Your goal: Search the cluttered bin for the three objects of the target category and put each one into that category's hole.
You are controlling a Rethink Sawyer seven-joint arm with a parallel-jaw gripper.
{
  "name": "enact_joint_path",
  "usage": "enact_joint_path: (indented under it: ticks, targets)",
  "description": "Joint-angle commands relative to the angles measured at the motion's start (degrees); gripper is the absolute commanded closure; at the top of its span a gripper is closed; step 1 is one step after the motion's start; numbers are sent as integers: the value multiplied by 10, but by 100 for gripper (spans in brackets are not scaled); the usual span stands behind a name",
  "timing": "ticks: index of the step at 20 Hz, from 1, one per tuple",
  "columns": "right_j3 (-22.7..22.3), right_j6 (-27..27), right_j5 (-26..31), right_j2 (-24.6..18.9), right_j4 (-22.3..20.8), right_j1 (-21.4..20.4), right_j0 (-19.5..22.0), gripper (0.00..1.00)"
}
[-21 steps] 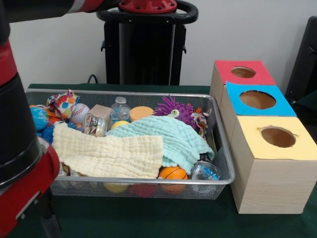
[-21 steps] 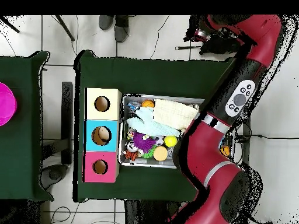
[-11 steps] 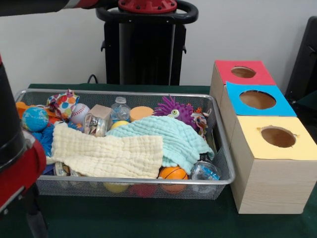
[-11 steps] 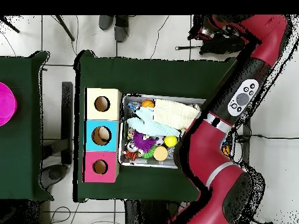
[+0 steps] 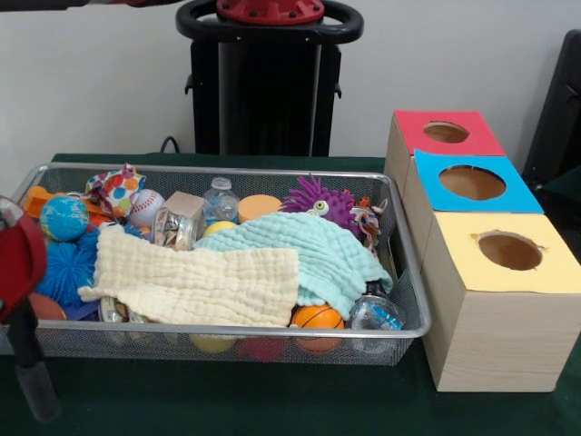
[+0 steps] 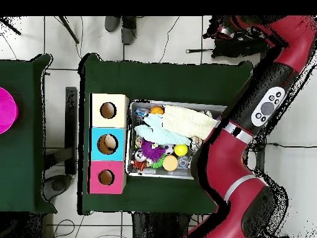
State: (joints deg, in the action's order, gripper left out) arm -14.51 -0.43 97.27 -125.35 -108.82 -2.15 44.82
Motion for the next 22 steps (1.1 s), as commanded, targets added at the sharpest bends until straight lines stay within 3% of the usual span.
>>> enact_joint_path:
  ticks: [1, 15, 22]
  targets:
    - [29, 94, 9, 91, 2, 1, 10, 0]
    - [15, 139, 19, 144, 55, 0, 7, 0]
    - [-42, 213, 20, 232, 153, -13, 17, 0]
